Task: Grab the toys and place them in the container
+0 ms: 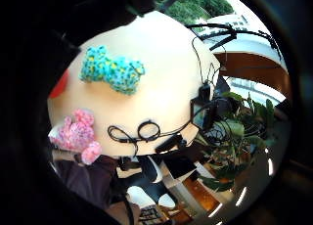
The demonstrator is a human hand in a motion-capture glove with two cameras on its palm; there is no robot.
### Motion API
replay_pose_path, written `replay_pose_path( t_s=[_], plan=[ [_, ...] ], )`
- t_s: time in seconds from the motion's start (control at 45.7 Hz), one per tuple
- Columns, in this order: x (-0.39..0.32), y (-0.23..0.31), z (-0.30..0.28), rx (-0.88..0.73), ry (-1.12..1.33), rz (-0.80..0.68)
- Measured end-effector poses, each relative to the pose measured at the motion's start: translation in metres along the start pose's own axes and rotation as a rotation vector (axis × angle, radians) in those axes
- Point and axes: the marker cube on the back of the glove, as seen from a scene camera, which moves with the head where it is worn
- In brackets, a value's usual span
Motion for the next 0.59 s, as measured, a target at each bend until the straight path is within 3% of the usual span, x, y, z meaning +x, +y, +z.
replay_pose_path(
  t_s=[0.131, 0.263, 0.591],
  plan=[
    [0.026, -0.030, 0.054, -0.132, 0.041, 0.108],
    [0.042, -0.052, 0.106, -0.146, 0.078, 0.154],
    [0.044, -0.073, 0.125, 0.259, -0.100, 0.065]
  ],
)
